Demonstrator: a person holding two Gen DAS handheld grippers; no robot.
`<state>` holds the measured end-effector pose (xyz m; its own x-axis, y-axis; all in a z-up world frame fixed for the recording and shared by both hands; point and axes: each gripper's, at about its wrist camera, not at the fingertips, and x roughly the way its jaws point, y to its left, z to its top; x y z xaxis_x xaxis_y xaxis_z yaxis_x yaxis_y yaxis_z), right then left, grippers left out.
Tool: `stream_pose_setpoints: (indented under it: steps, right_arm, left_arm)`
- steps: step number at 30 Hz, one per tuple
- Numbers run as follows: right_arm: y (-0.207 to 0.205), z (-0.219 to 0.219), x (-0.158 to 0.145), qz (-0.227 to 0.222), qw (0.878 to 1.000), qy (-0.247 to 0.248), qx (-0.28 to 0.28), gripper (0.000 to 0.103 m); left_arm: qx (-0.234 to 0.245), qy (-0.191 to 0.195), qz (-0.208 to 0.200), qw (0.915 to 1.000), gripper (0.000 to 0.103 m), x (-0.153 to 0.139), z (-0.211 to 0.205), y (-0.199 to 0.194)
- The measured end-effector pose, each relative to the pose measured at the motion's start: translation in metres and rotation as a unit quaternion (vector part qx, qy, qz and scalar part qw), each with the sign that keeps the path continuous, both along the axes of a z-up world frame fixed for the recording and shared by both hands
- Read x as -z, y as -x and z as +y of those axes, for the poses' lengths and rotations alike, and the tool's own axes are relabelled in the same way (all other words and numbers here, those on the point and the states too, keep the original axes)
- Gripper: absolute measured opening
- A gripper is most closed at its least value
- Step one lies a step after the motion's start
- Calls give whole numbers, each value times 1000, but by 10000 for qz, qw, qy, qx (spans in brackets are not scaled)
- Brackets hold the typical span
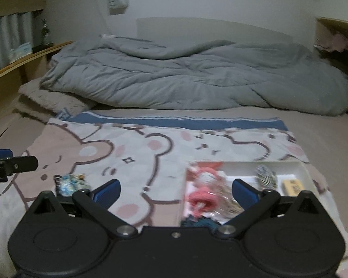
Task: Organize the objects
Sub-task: 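Move both tools back toward the blue floral pouch and black hair claw, then grasp the blue floral pouch with the right gripper while the left approaches the black hair claw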
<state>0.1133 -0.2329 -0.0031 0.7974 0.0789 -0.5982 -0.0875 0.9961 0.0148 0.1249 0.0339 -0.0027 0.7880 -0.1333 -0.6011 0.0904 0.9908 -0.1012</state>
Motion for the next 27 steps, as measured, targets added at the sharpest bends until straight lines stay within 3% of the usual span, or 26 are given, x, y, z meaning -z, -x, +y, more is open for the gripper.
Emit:
stream_pose_setpoints:
  steps: [9,15,21,27]
  right_arm:
    - [-26,57,10,-47,9989,-6,-467,103]
    - [-43,93,22,-21,9966,-5,-826,103]
    - [-59,121,52,97,9923,-70,-1231,103]
    - [-71,144,78,203,9864,-150,-1627,103]
  left_arm:
    - [-476,68,35,9988,103,6,37,0]
    - [-743,-155,164,9970,103,15,53,-4]
    - [-829,-545,170,9949,103,27,59,-10]
    - [-826,-527,293,9948,103,36,56,-23]
